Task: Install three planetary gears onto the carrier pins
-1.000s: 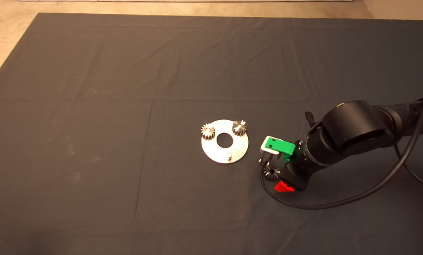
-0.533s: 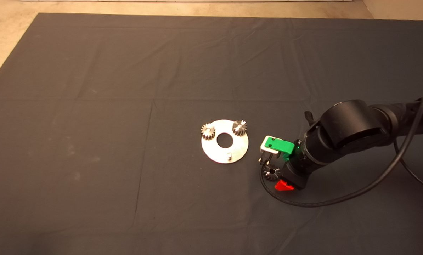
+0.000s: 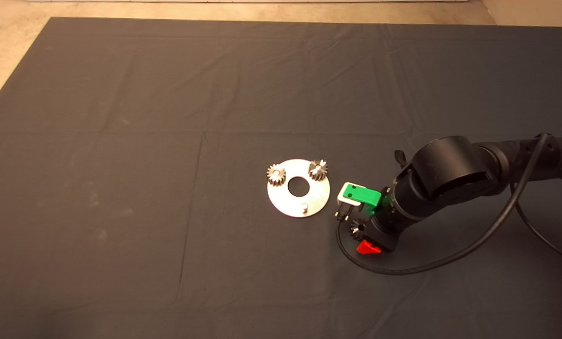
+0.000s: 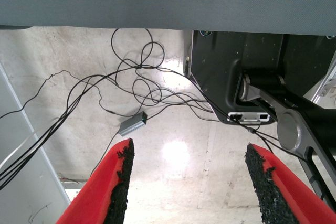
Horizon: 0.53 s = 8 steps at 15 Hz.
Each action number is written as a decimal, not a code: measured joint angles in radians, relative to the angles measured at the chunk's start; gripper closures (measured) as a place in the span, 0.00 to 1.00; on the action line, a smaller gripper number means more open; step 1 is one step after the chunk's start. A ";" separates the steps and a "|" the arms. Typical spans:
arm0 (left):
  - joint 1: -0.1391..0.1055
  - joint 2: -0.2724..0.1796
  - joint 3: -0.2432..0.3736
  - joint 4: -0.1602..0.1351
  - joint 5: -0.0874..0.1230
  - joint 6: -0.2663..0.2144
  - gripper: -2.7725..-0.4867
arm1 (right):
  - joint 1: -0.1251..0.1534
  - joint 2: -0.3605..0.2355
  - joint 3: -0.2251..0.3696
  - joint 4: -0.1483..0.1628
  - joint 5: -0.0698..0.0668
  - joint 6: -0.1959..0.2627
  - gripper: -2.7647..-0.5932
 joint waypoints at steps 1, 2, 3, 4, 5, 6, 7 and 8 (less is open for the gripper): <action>0.000 0.000 0.000 0.000 0.000 0.000 0.57 | -0.002 0.009 -0.006 -0.002 0.000 -0.001 0.27; 0.000 -0.001 0.000 0.000 0.000 0.000 0.57 | -0.004 0.016 -0.012 -0.003 0.000 -0.001 0.27; 0.000 -0.003 0.000 0.000 0.000 0.001 0.57 | -0.005 0.025 -0.018 -0.004 0.000 -0.001 0.30; 0.000 -0.007 0.000 -0.001 0.000 0.003 0.57 | -0.005 0.031 -0.022 -0.005 0.000 -0.001 0.30; 0.000 -0.013 0.000 -0.001 0.000 0.003 0.57 | -0.005 0.036 -0.026 -0.005 0.000 -0.001 0.30; 0.000 -0.018 0.000 -0.001 0.000 0.007 0.57 | -0.005 0.039 -0.030 -0.008 0.000 -0.001 0.32; 0.000 -0.021 0.000 -0.001 0.000 0.011 0.57 | -0.005 0.043 -0.033 -0.008 0.000 -0.001 0.36; 0.000 -0.023 0.000 -0.003 0.000 0.013 0.57 | -0.007 0.047 -0.037 -0.010 0.001 -0.001 0.37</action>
